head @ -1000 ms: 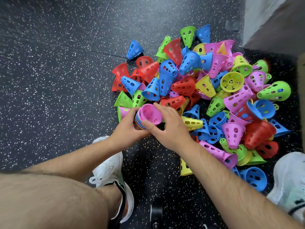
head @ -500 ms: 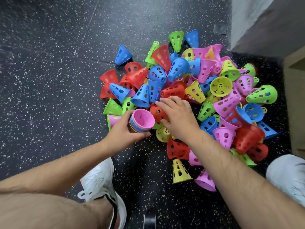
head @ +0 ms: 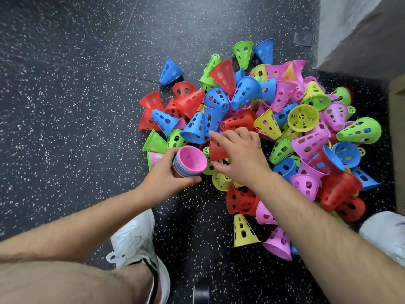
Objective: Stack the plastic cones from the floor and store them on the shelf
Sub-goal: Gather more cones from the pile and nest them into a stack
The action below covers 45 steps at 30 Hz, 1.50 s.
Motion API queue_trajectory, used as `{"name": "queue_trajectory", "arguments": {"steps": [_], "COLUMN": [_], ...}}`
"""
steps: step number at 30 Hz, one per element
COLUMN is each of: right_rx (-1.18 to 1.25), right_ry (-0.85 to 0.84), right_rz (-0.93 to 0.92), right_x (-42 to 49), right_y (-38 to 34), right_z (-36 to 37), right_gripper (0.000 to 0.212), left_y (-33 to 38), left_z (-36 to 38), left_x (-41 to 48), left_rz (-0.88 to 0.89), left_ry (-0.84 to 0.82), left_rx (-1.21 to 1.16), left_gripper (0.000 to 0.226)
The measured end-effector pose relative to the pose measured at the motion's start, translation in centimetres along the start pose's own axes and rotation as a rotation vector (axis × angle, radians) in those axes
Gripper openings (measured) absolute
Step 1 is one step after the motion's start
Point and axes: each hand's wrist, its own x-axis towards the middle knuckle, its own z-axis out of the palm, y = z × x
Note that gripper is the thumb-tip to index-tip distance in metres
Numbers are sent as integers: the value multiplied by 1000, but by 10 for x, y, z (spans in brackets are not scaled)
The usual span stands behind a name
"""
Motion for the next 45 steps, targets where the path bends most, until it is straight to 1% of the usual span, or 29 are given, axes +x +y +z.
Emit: {"name": "queue_trajectory", "arguments": {"steps": [5,9,11,13,15,18,23,27,29,33,34,35,36,38,39,40,42,45], "right_rx": [479,804,881,906,904,940,1107,1269,1242,997,957,926,880,687,563,445,275,150], "right_ry": [181,227,183,132,119,110,164,156,109,-86,-88,-44,38,215,256,244,127,-61], "right_rz": [248,315,336,335,313,337,407,433,438,362,340,321,303,267,259,264,281,267], "right_x": [-2,3,4,4,5,5,11,14,12,4,3,3,4,9,11,14,20,26], "right_y": [-19,-34,-39,-43,-44,-46,-43,-40,-38,-29,-26,-21,-16,-2,5,12,23,32], "right_z": [-22,-38,-42,-42,-42,-43,-42,-35,-28,-18,-19,-20,-22,-26,-27,-28,-27,-24], "right_gripper": [74,71,78,82,79,76,71,58,55,55,57,58,56,45,42,44,54,64], "left_y": [3,9,12,14,14,16,17,20,23,29,29,30,30,31,32,32,33,37], "left_z": [1,1,1,1,2,2,2,3,3,3,3,4,4,5,6,7,8,8], "left_x": [0,2,3,3,3,3,8,14,18,27,28,30,31,34,34,35,35,34], "left_rz": [4,19,17,8,5,9,27,49,60,92,95,89,84,79,79,79,75,70], "left_ry": [6,13,20,18,12,12,-1,8,22,32,26,21,15,6,2,1,3,0], "left_rx": [-9,-32,-54,-78,-93,-103,-86,-82,-95,-64,-48,-44,-35,-14,-7,0,9,17], "left_gripper": [73,73,71,70,70,71,70,70,68,65,65,65,65,64,64,64,65,64]}}
